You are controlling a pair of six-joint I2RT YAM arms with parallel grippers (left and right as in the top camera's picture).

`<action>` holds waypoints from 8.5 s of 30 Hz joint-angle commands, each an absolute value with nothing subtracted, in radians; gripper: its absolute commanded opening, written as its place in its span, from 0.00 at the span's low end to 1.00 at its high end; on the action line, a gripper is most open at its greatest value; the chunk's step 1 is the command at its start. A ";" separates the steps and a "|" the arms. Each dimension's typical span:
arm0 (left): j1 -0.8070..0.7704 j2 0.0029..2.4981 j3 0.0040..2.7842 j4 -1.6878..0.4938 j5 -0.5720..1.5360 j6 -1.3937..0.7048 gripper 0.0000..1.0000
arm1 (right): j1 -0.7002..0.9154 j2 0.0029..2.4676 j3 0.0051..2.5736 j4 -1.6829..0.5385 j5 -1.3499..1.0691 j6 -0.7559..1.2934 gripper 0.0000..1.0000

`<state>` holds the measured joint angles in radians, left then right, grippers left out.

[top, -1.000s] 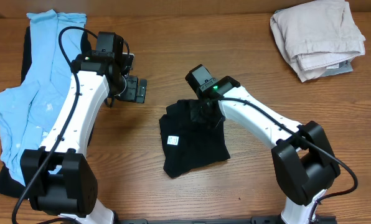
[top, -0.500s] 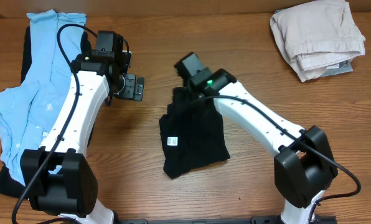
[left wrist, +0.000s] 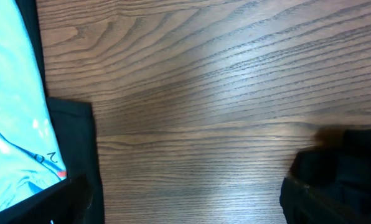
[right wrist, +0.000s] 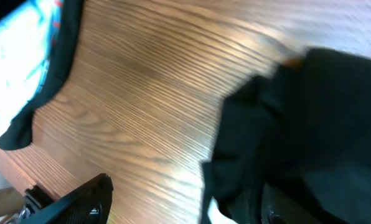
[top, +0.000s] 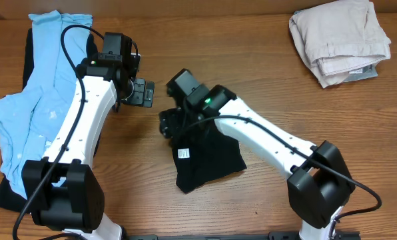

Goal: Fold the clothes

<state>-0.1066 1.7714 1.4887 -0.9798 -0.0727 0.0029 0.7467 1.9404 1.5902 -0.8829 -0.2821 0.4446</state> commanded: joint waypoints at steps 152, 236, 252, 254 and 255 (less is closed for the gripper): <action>0.118 1.779 1.508 -0.916 0.027 -0.015 1.00 | 0.632 1.798 1.130 -0.658 -0.051 1.760 1.00; 0.118 1.779 1.508 -0.960 0.053 -0.015 1.00 | 0.456 1.816 1.114 -0.625 0.019 1.203 0.16; 0.118 1.779 1.508 -0.963 0.052 -0.015 1.00 | 0.220 1.767 1.402 -0.696 -0.392 0.480 0.04; 0.118 1.779 1.508 -0.962 0.053 -0.015 1.00 | 0.192 1.765 1.484 -0.755 -0.399 0.434 0.04; 0.118 1.779 1.508 -0.962 0.053 -0.015 1.00 | 0.181 1.765 1.519 -0.776 -0.398 0.407 0.04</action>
